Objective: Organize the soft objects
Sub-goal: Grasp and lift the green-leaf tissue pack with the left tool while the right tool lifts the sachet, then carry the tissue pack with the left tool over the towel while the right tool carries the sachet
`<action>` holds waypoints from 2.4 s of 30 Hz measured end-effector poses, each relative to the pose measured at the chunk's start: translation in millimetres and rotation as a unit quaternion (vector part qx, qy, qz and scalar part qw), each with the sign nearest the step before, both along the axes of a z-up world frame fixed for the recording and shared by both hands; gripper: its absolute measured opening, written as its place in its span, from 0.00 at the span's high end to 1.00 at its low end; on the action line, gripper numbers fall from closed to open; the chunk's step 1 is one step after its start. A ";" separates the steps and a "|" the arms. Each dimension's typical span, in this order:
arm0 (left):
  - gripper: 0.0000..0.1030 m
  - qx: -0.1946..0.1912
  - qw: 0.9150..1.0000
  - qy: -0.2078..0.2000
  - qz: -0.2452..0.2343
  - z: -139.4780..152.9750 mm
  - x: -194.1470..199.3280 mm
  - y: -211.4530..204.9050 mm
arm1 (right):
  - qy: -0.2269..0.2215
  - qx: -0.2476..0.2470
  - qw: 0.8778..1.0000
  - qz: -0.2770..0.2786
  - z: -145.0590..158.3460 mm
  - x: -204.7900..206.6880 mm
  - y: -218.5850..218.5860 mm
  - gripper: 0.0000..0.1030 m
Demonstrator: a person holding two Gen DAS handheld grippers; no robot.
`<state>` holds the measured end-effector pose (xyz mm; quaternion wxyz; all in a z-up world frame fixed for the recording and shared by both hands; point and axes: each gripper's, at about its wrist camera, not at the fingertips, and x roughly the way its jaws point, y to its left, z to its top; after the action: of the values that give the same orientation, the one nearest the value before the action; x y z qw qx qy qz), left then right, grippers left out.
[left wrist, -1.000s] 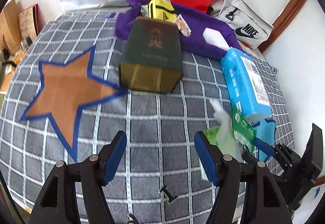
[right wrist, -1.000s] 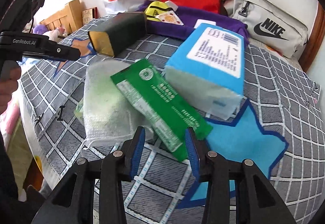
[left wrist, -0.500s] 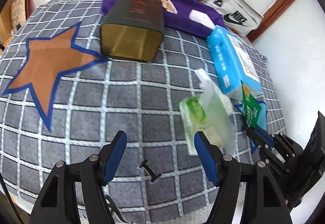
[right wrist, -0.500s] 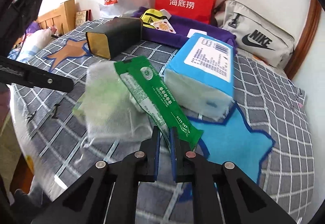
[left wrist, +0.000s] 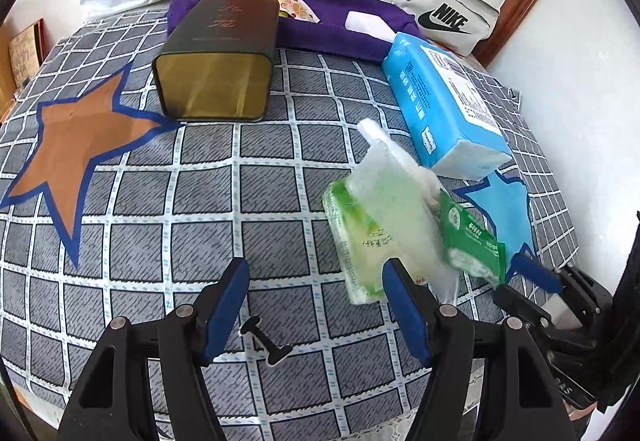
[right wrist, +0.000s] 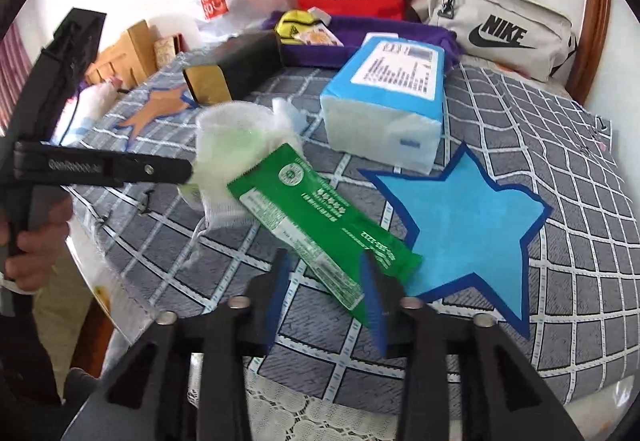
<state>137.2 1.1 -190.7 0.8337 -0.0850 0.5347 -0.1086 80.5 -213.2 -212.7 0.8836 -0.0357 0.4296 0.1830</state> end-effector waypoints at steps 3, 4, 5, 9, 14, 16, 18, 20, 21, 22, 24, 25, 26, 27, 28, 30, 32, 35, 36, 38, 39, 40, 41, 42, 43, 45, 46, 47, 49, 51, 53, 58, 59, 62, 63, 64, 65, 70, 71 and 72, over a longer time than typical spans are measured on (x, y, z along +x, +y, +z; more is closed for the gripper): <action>0.35 -0.012 1.000 0.004 0.000 -0.3 6.7 -2.2 | -0.021 0.004 1.000 0.001 5.0 -2.6 -3.8 0.39; 0.35 -0.015 1.000 0.007 0.001 -0.9 9.1 -3.5 | -0.027 0.004 1.000 0.002 6.4 -2.5 -5.1 0.35; 0.35 -0.016 1.000 0.009 0.002 -1.7 11.5 -5.2 | -0.034 0.004 0.999 0.007 7.5 -2.1 -6.7 0.34; 0.35 -0.007 1.000 0.012 -0.006 -3.1 19.0 -16.9 | -0.043 0.003 0.999 0.025 6.5 7.9 -9.4 0.30; 0.35 -0.017 1.000 0.015 -0.011 -1.1 21.5 -21.0 | -0.036 -0.008 0.996 0.077 -1.9 24.6 -0.2 0.29; 0.35 -0.021 1.000 0.017 -0.011 -0.5 21.7 -20.5 | -0.039 -0.015 0.994 0.101 -5.9 28.8 5.8 0.29; 0.35 -0.021 1.000 0.019 -0.013 -0.7 21.7 -20.9 | -0.038 -0.028 0.992 0.117 -11.7 34.5 13.5 0.29; 0.35 -0.019 0.999 0.021 -0.014 -1.5 22.2 -22.0 | -0.034 -0.033 0.992 0.121 -17.7 39.8 17.2 0.30; 0.35 -0.018 0.999 0.024 -0.013 -2.2 23.1 -23.3 | -0.030 -0.036 0.992 0.118 -20.7 42.4 17.7 0.36; 0.35 -0.018 0.999 0.025 -0.013 -2.8 23.9 -24.5 | -0.028 -0.042 0.993 0.109 -23.6 46.2 17.6 0.46; 0.35 -0.019 0.999 0.027 -0.014 -4.4 26.8 -29.1 | -0.043 -0.039 0.995 0.086 -22.3 47.2 11.6 0.55; 0.35 -0.019 0.999 0.029 -0.015 -5.3 28.1 -31.4 | -0.038 -0.029 0.996 0.079 -20.8 47.2 5.8 0.59; 0.35 -0.017 0.999 0.031 -0.017 -6.8 30.2 -35.4 | -0.036 -0.023 0.997 0.071 -19.3 46.8 1.6 0.62; 0.35 -0.015 0.999 0.032 -0.018 -7.9 31.5 -38.3 | -0.036 -0.018 0.997 0.063 -17.5 45.6 -3.4 0.65; 0.35 -0.010 0.999 0.030 -0.018 -8.8 32.7 -41.7 | -0.033 -0.012 0.998 0.051 -15.3 43.6 -10.8 0.67; 0.33 0.011 0.999 0.025 -0.018 -10.3 35.6 -51.1 | -0.031 -0.008 0.999 0.036 -12.3 40.5 -20.6 0.69; 0.30 0.033 0.999 0.018 -0.019 -10.6 36.7 -60.1 | -0.030 -0.005 0.999 0.018 -9.9 36.6 -32.1 0.72; 0.30 0.090 0.996 0.008 -0.025 -13.8 36.9 -75.0 | -0.019 -0.003 1.000 0.005 -11.2 34.2 -41.5 0.84; 0.30 0.107 0.994 0.004 -0.024 -14.9 36.0 -78.1 | -0.016 0.003 1.000 0.003 -12.6 34.0 -44.0 0.84; 0.37 0.122 0.992 -0.002 -0.020 -14.8 33.6 -78.5 | -0.010 0.011 1.000 0.001 -15.0 32.5 -46.9 0.84; 0.46 0.125 0.992 -0.005 -0.014 -13.0 31.4 -75.4 | -0.007 0.013 1.000 0.000 -16.2 33.2 -46.6 0.84; 0.47 0.125 0.992 -0.004 -0.006 -11.9 30.1 -70.6 | -0.006 0.014 1.000 -0.001 -16.4 33.5 -46.6 0.84; 0.47 0.124 0.992 -0.002 0.000 -11.0 28.9 -65.1 | -0.006 0.014 1.000 -0.003 -16.2 32.8 -46.6 0.84; 0.48 0.122 0.993 -0.001 0.008 -10.2 27.0 -57.3 | -0.006 0.014 1.000 -0.005 -15.6 32.3 -46.6 0.84; 0.49 0.121 0.993 -0.001 0.015 -9.7 25.1 -48.9 | -0.006 0.014 1.000 -0.007 -14.8 32.1 -47.0 0.84; 0.49 0.116 0.993 0.001 0.031 -8.8 20.8 -30.2 | -0.008 0.015 1.000 -0.013 -12.2 31.5 -47.8 0.86; 0.50 0.109 0.993 0.002 0.036 -7.9 18.4 -23.1 | -0.008 0.017 1.000 -0.016 -10.6 30.3 -48.7 0.87; 0.50 0.097 0.994 0.004 0.040 -7.8 16.7 -15.9 | -0.008 0.019 1.000 -0.019 -8.6 29.4 -49.5 0.87; 0.50 0.071 0.996 0.010 0.052 -5.9 12.3 -0.9 | -0.007 0.024 0.999 -0.025 -3.8 28.0 -50.8 0.88; 0.50 0.073 0.995 0.008 0.065 -3.5 8.0 10.1 | -0.006 0.030 0.999 -0.028 1.1 26.3 -50.2 0.88; 0.51 0.070 0.995 0.007 0.076 -1.1 3.8 19.9 | -0.006 0.031 0.999 -0.030 6.6 25.0 -48.3 0.88; 0.50 0.051 0.994 0.000 0.095 9.8 0.3 37.8 | -0.012 0.035 0.999 -0.030 26.3 22.1 -44.3 0.88; 0.50 0.048 0.994 -0.001 0.098 12.8 0.4 40.8 | -0.013 0.036 0.999 -0.029 29.5 22.8 -43.8 0.88; 0.50 0.043 0.994 -0.005 0.105 21.5 1.7 45.4 | -0.018 0.038 0.999 -0.031 41.5 23.4 -41.0 0.88; 0.50 0.041 0.993 -0.007 0.107 24.0 3.8 46.7 | -0.018 0.039 0.999 -0.031 44.9 23.8 -40.0 0.88; 0.50 0.038 0.993 -0.009 0.110 26.8 4.2 48.8 | -0.019 0.039 0.999 -0.032 48.6 24.3 -39.0 0.88; 0.50 0.034 0.993 -0.011 0.112 30.5 5.0 51.1 | -0.019 0.040 0.998 -0.033 52.9 25.3 -38.1 0.88; 0.50 0.022 0.992 -0.024 0.118 47.3 7.2 58.8 | -0.022 0.042 0.998 -0.038 69.0 30.6 -35.7 0.88; 0.50 0.020 0.992 -0.026 0.119 49.9 7.6 59.9 | -0.022 0.040 0.998 -0.039 72.3 32.3 -34.9 0.88; 0.50 0.017 0.992 -0.029 0.120 53.5 8.7 61.6 | -0.023 0.039 0.998 -0.041 75.9 33.9 -34.1 0.88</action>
<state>145.9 62.7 -137.2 0.8573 -0.1312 0.4978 -0.0007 114.4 -247.3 -136.8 0.9007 0.0116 0.4026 0.1625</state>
